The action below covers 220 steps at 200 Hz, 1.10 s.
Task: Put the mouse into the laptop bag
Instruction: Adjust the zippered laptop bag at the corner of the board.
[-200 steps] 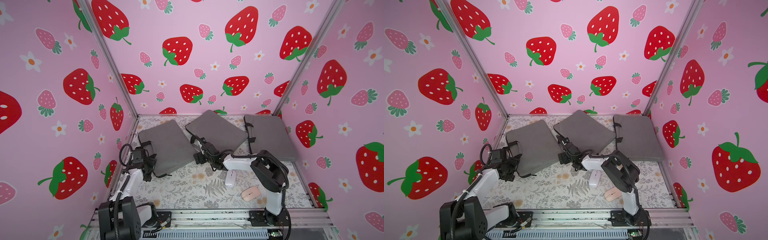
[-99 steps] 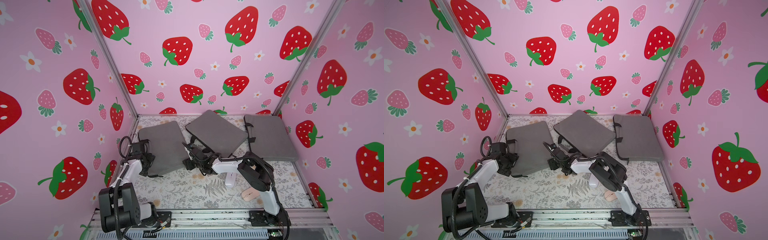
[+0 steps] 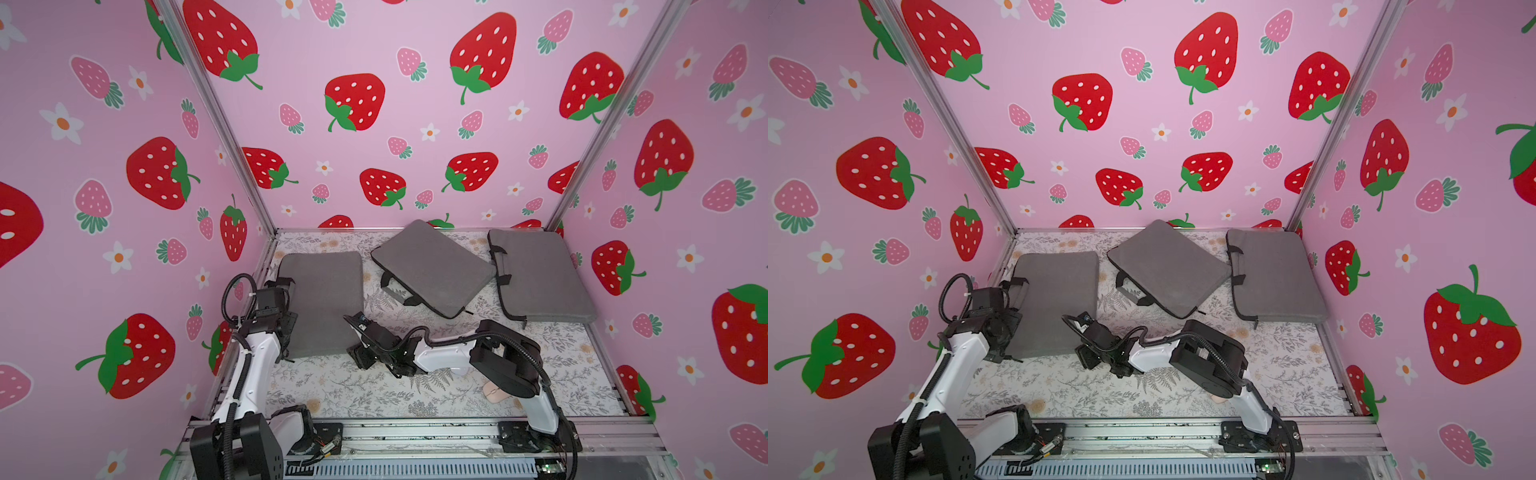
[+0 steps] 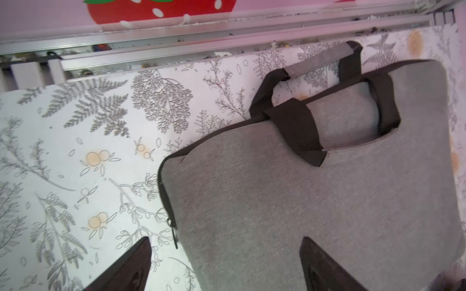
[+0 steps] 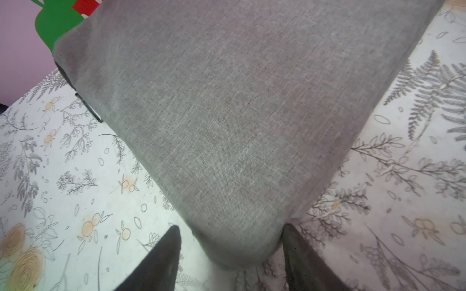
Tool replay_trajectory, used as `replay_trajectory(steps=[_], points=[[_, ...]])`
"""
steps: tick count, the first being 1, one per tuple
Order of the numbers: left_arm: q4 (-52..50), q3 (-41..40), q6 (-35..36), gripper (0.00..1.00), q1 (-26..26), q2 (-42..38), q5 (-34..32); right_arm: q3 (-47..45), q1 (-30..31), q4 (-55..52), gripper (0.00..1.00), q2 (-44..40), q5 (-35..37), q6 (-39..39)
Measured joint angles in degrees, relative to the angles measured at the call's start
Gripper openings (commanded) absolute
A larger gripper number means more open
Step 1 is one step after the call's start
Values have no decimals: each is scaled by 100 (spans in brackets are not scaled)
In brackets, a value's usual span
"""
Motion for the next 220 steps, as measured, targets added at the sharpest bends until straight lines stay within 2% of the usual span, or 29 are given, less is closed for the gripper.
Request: replay_trajectory(steps=[36,74,102,143,182,204,220], points=[[-289,-599,-758,88,0,-514,446,74,17,-20,65,87,13,2],[573,-1711,-1193,87,-2,-297,1163,391,15,-197,66,258,22,-13],[1174,-1633,-1246,88,-11,-11,1333,570,9,-221,65,402,63,-24],[2579,-1169,-879,85,-9,1156,1759,1003,-116,-361,65,658,55,-7],[3322,-680,-487,86,7,1996,1954,1547,-448,-529,63,1038,-35,-13],[3746,-693,-345,87,4,2111,1982,1751,-608,-678,74,1126,-175,-140],[3821,-682,-210,87,4,2140,1989,1716,-675,-671,88,1102,-254,-361]])
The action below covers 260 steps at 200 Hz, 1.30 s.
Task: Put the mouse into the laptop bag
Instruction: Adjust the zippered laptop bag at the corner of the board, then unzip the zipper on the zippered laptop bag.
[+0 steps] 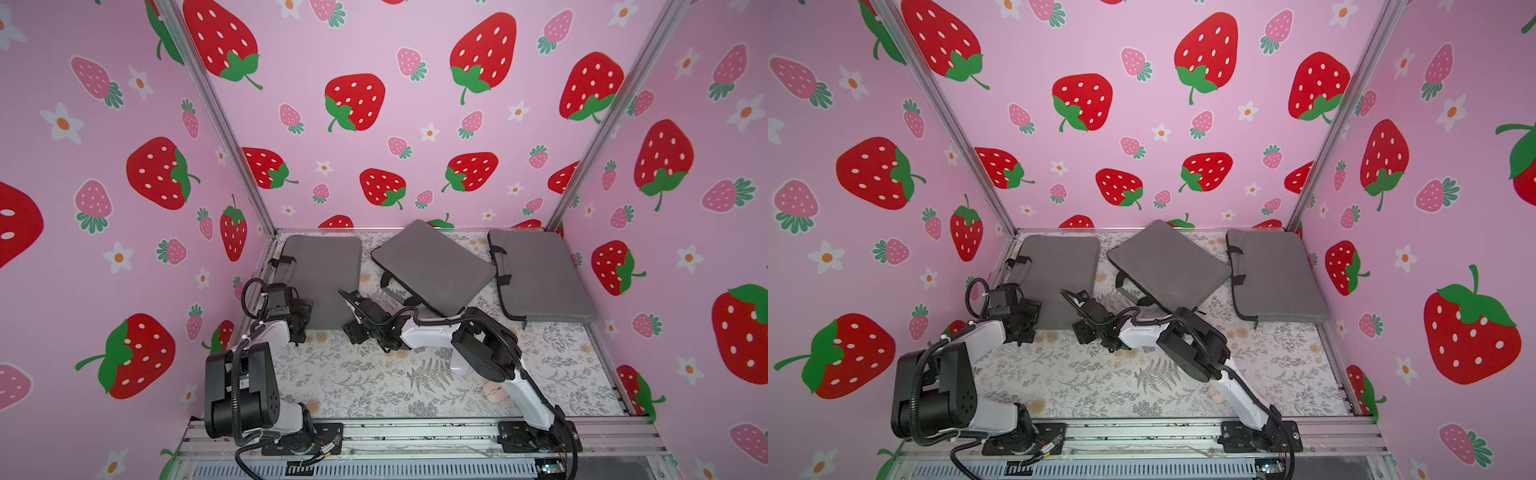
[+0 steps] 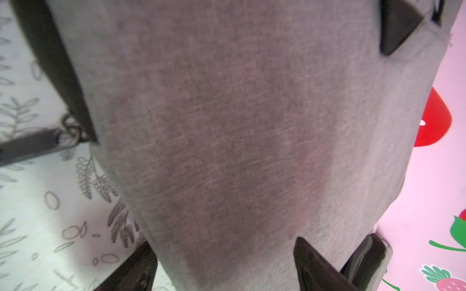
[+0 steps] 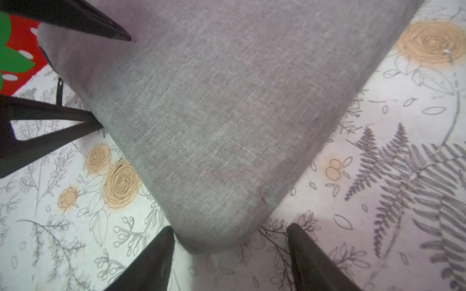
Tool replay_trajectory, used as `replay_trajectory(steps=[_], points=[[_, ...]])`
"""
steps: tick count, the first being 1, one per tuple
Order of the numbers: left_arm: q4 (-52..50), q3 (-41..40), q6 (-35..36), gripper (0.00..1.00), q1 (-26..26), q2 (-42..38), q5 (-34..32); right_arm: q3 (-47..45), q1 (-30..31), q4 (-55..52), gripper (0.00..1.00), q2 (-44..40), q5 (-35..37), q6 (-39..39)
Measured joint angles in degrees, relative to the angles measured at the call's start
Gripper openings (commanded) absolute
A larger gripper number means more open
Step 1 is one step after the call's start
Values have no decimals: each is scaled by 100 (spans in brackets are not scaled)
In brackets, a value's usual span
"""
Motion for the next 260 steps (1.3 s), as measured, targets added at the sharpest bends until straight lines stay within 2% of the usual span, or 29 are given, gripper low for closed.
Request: replay_trajectory(steps=[6,17,37,59,76,95,118,153,182,203,225,260], points=[[-4,11,52,88,-2,9,4,-107,-9,22,93,-74,-9,-109],[-4,20,173,88,-4,4,24,-400,-7,24,96,-295,-37,-293],[31,-28,435,89,-13,-55,125,-1353,20,-103,99,-1163,144,-739],[76,-308,695,89,-17,-374,343,-2396,17,-203,94,-2592,680,-1200],[87,-634,866,89,-33,-907,468,-3051,-96,-114,88,-3740,1029,-1416],[157,-931,953,89,-42,-1633,553,-3768,-546,59,84,-4874,1397,-1600],[452,-1340,1005,90,-85,-2577,632,-4566,-1440,138,84,-5569,1558,-1626],[732,-1781,1023,91,-297,-3602,564,-5517,-2973,118,77,-5681,1108,-1342],[820,-1829,1027,91,-319,-3735,573,-5779,-3851,262,71,-5405,431,-986],[881,-1829,1005,91,-319,-3683,632,-5897,-4391,560,67,-5060,-363,-789],[951,-1829,935,91,-323,-3453,719,-5960,-4669,728,69,-4830,-896,-686],[1036,-1829,874,90,-323,-2964,870,-5890,-4677,929,67,-4618,-1263,-581]])
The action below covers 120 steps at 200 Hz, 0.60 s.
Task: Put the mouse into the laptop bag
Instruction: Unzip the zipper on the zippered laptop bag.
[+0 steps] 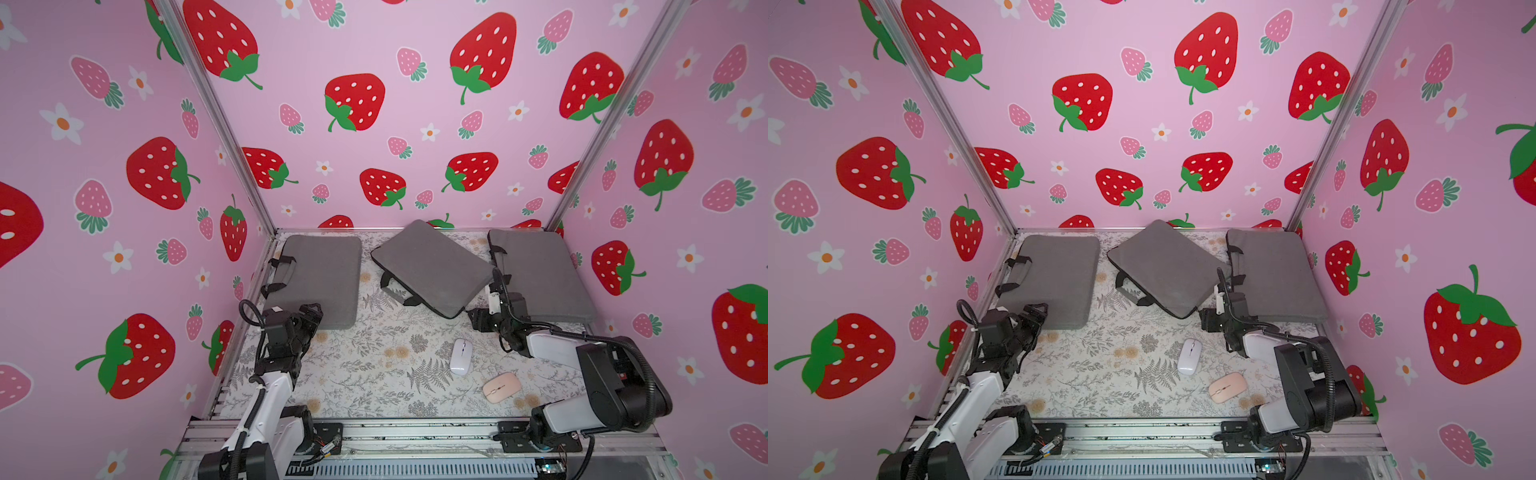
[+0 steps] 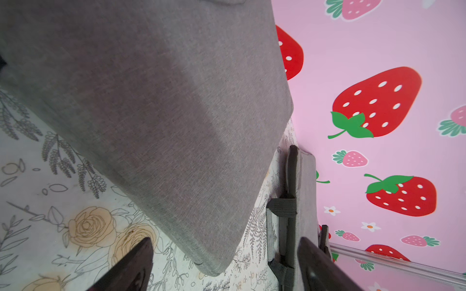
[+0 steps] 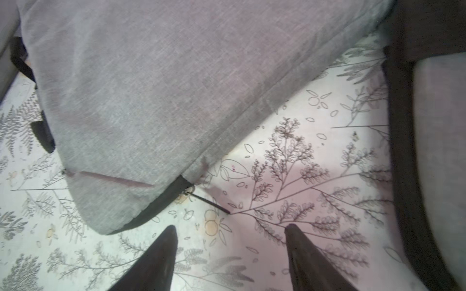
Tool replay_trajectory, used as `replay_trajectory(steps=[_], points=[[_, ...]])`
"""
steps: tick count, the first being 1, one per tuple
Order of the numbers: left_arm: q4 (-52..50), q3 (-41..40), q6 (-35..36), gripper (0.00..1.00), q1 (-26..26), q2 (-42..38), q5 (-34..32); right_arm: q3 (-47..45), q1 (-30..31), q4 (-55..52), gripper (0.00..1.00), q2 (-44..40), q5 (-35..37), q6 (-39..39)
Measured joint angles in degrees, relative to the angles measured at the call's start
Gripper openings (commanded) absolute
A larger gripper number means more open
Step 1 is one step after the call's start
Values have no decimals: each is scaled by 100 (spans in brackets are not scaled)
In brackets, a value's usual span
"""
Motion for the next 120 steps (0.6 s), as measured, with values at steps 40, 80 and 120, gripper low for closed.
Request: replay_trajectory(steps=[40,80,120], points=[[4,4,-20,89,0,249,136,243,-2,190,63,568,-319,15],[50,4,-20,89,0,229,157,260,-2,560,59,778,-715,15],[90,4,-20,89,0,192,151,249,105,802,53,929,-909,-22]])
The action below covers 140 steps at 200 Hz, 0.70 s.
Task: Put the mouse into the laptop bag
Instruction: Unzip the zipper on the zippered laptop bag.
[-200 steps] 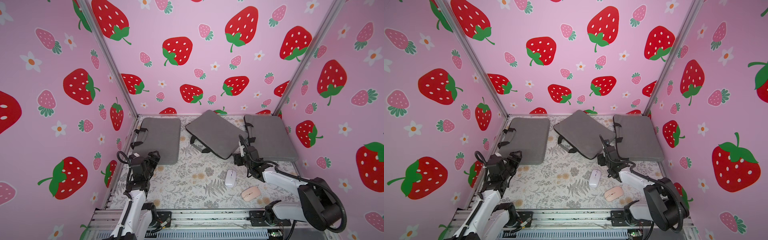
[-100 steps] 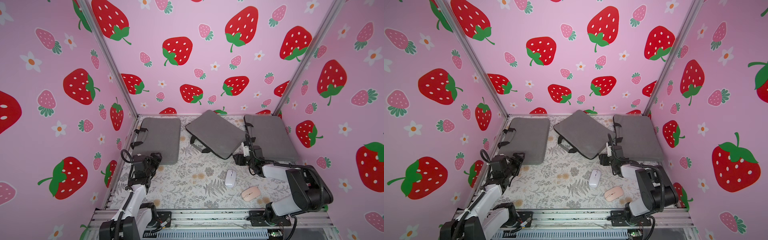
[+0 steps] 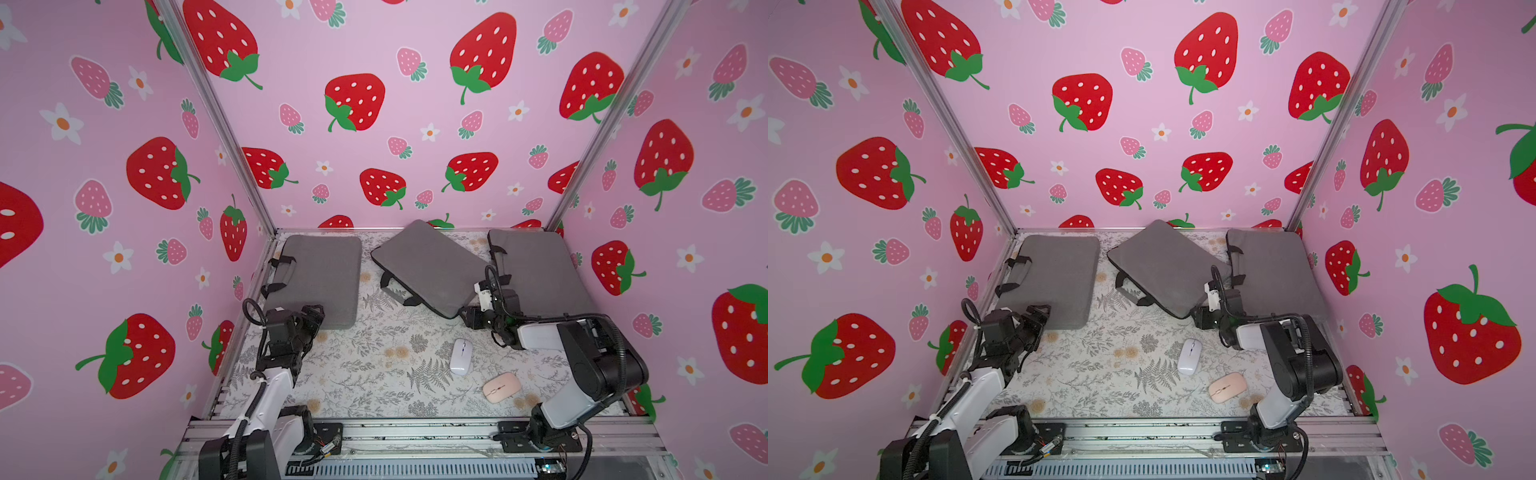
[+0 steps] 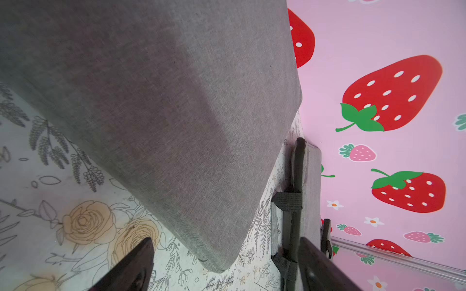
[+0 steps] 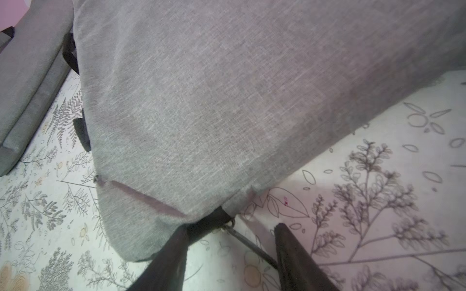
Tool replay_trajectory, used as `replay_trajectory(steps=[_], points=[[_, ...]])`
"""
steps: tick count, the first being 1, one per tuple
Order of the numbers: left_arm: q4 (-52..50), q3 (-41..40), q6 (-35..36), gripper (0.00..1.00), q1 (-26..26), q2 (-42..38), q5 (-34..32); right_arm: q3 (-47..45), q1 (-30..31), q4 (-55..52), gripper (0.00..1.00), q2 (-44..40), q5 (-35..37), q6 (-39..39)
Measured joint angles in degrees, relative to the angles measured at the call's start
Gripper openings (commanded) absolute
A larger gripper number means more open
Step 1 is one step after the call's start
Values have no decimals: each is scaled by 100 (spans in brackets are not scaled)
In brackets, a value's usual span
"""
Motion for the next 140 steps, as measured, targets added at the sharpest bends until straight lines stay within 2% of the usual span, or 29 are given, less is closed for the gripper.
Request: replay_trajectory(steps=[26,78,121,140], points=[[0,0,0,89,0,0,-4,-7,177,-22,43,-9,212,-31],[13,0,0,90,0,7,-2,-50,678,-208,37,-131,1054,-72],[15,0,0,89,0,7,-2,-50,776,-234,36,-138,1502,-70],[17,0,-2,89,0,7,-2,-81,793,-236,29,-160,1622,-72]])
